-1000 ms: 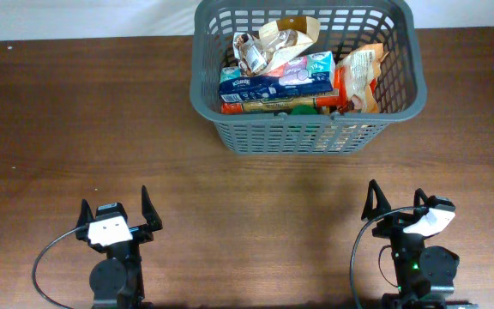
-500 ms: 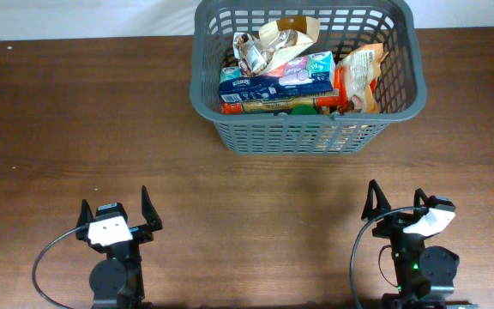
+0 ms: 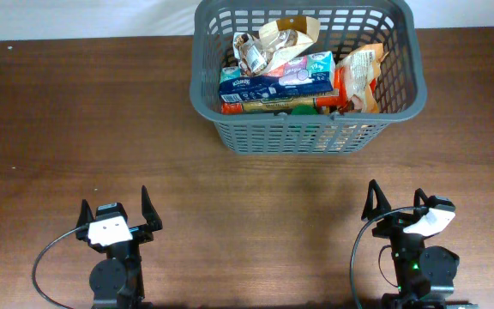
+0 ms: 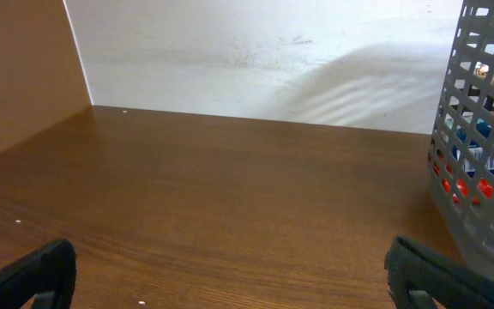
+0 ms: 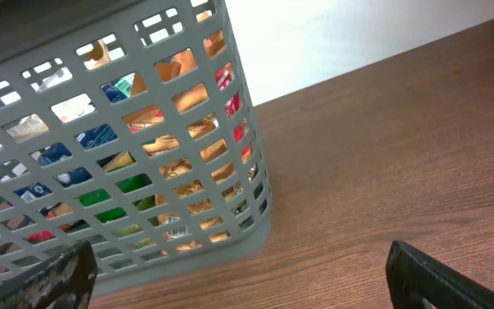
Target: Pack container
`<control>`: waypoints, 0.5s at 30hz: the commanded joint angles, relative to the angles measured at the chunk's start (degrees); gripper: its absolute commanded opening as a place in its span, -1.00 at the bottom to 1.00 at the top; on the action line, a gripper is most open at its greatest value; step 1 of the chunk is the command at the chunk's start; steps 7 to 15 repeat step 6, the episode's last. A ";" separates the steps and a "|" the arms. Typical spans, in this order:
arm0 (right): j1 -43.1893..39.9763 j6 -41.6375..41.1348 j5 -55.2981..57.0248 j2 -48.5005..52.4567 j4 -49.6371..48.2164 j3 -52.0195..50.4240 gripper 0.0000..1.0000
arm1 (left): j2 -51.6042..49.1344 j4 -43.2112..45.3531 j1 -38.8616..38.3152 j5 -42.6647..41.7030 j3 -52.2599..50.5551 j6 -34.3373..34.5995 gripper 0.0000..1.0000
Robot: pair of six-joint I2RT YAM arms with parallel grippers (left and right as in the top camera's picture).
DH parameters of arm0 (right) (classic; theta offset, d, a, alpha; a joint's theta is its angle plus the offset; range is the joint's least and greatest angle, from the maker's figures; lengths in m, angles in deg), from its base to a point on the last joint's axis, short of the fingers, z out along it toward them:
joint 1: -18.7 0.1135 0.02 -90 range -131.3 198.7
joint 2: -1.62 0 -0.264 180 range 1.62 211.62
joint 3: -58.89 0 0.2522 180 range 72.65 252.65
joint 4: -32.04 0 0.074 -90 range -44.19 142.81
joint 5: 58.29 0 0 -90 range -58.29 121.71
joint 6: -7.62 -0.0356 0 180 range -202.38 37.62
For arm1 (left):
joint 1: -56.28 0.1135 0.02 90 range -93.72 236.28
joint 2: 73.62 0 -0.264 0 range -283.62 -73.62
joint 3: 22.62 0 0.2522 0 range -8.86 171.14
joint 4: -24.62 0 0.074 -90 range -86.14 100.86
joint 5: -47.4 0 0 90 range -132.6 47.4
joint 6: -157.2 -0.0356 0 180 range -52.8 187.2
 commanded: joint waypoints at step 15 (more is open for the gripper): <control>0.50 -0.46 0.48 -0.44 -0.02 -0.50 0.97 | 0.55 0.31 -0.11 -0.63 -0.76 0.13 0.98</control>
